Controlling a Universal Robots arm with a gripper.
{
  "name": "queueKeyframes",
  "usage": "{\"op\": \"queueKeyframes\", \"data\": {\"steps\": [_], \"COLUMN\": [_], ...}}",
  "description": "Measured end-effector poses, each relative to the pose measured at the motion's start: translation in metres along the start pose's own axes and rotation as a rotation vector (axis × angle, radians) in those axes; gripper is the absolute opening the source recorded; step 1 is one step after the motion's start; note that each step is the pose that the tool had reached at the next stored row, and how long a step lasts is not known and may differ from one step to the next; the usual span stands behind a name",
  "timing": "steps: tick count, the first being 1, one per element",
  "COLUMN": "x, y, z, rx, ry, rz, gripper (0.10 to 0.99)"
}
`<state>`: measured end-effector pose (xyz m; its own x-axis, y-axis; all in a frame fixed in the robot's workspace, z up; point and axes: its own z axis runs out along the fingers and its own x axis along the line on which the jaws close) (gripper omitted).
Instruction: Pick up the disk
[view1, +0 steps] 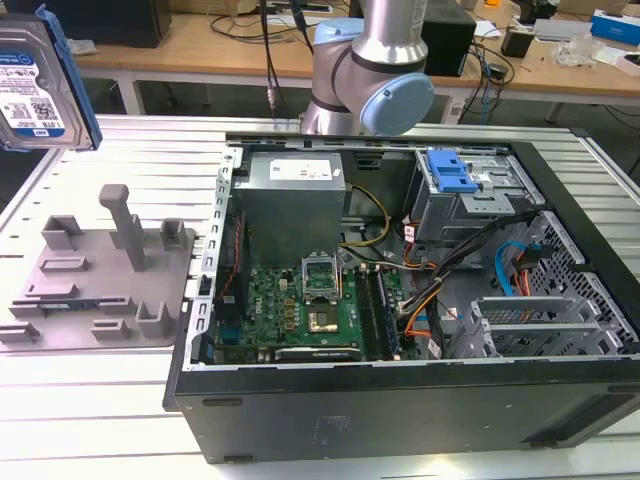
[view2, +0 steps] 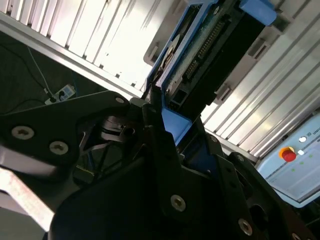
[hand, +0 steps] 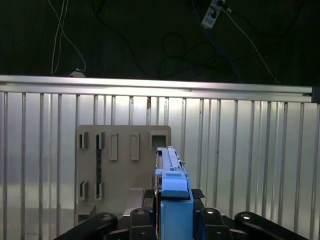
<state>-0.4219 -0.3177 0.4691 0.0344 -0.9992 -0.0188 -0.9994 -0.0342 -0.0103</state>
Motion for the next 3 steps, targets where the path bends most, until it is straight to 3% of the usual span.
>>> {"op": "queueKeyframes", "data": {"steps": [3], "x": [0.0000], "y": [0.0000], "z": [0.0000], "rx": [0.000], "ry": [-0.0003], "rz": [0.000], "gripper": [0.369]}}
